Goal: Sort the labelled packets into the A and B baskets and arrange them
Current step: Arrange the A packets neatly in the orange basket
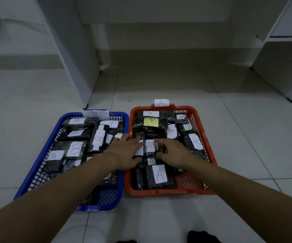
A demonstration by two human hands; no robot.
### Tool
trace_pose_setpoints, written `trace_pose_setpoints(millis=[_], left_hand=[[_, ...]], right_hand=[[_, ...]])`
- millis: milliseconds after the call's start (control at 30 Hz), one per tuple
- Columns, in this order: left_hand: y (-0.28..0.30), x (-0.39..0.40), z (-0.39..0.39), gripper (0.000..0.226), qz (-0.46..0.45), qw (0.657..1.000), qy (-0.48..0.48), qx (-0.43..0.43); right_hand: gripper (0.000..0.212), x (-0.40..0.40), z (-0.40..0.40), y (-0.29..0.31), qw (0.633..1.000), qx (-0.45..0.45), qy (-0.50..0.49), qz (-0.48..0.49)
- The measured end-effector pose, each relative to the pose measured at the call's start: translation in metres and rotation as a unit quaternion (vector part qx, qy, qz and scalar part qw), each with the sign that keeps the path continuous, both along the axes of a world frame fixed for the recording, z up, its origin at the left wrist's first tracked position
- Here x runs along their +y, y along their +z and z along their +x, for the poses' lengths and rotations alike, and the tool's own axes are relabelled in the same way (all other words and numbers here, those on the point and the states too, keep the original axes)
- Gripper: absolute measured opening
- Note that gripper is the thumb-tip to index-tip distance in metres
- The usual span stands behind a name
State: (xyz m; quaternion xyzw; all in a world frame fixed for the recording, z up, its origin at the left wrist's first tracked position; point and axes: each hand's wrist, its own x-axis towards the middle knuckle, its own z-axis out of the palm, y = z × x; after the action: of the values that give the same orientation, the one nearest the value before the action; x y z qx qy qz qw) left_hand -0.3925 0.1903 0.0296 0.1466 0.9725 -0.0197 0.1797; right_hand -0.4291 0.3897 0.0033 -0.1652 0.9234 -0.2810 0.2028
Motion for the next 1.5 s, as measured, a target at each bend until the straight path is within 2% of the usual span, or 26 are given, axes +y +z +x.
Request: trace_pose_setpoints(millis=[33,100,133,200,300,500,633,667,800,900,967,1067,1167,1267,1367,1500], left_hand=[[0.001,0.000,-0.001,0.068,0.007,1.000,0.002,0.001],[0.003,0.002,-0.002,0.067,0.021,1.000,0.002,0.019],[0.004,0.004,-0.003,0.066,0.030,0.999,-0.002,0.032],[0.006,0.010,-0.004,0.064,0.047,0.998,-0.021,0.040],[0.009,0.023,0.000,0.066,0.061,0.996,-0.060,0.020],[0.003,0.047,0.011,0.074,0.048,0.994,-0.084,-0.050],[-0.001,0.043,0.013,0.071,0.067,0.994,-0.049,-0.065],[-0.003,0.040,0.013,0.070,0.078,0.994,-0.043,-0.064],[-0.011,0.034,0.009,0.067,0.076,0.993,-0.050,-0.072],[-0.011,0.033,0.007,0.064,0.070,0.993,-0.064,-0.075],[-0.012,0.030,0.004,0.060,0.076,0.992,-0.072,-0.067],[-0.008,0.026,0.001,0.060,0.088,0.994,-0.053,-0.024],[-0.001,0.022,0.002,0.059,0.085,0.995,-0.051,0.024],[-0.001,0.015,0.002,0.051,0.081,0.995,-0.044,0.042],[-0.003,0.013,0.002,0.052,0.039,0.997,-0.055,0.035],[-0.005,0.015,0.004,0.057,0.033,0.997,-0.053,0.033]], right_hand=[[0.060,0.006,0.001,0.005,0.997,0.065,-0.019,0.030],[0.059,0.019,0.003,0.018,0.967,0.206,-0.062,0.139],[0.063,0.028,0.003,0.024,0.949,0.236,-0.072,0.195],[0.081,0.043,-0.002,0.033,0.939,0.182,-0.072,0.283],[0.110,0.056,-0.007,0.035,0.938,0.050,-0.019,0.342],[0.126,0.063,-0.014,0.034,0.959,0.006,0.013,0.283],[0.101,0.061,-0.022,0.053,0.973,0.049,0.017,0.225],[0.101,0.058,-0.023,0.056,0.975,0.057,0.019,0.214],[0.117,0.051,-0.022,0.044,0.963,-0.002,0.058,0.262],[0.120,0.055,-0.024,0.038,0.968,-0.036,0.038,0.244],[0.119,0.057,-0.023,0.039,0.968,-0.008,0.043,0.247],[0.126,0.057,-0.012,0.034,0.943,0.083,0.083,0.310],[0.131,0.055,-0.001,0.026,0.932,0.124,0.109,0.322],[0.119,0.053,-0.008,0.033,0.949,0.153,0.128,0.243],[0.111,0.045,-0.017,0.041,0.976,0.093,0.146,0.134],[0.105,0.024,-0.017,0.039,0.977,0.030,0.174,0.122]])
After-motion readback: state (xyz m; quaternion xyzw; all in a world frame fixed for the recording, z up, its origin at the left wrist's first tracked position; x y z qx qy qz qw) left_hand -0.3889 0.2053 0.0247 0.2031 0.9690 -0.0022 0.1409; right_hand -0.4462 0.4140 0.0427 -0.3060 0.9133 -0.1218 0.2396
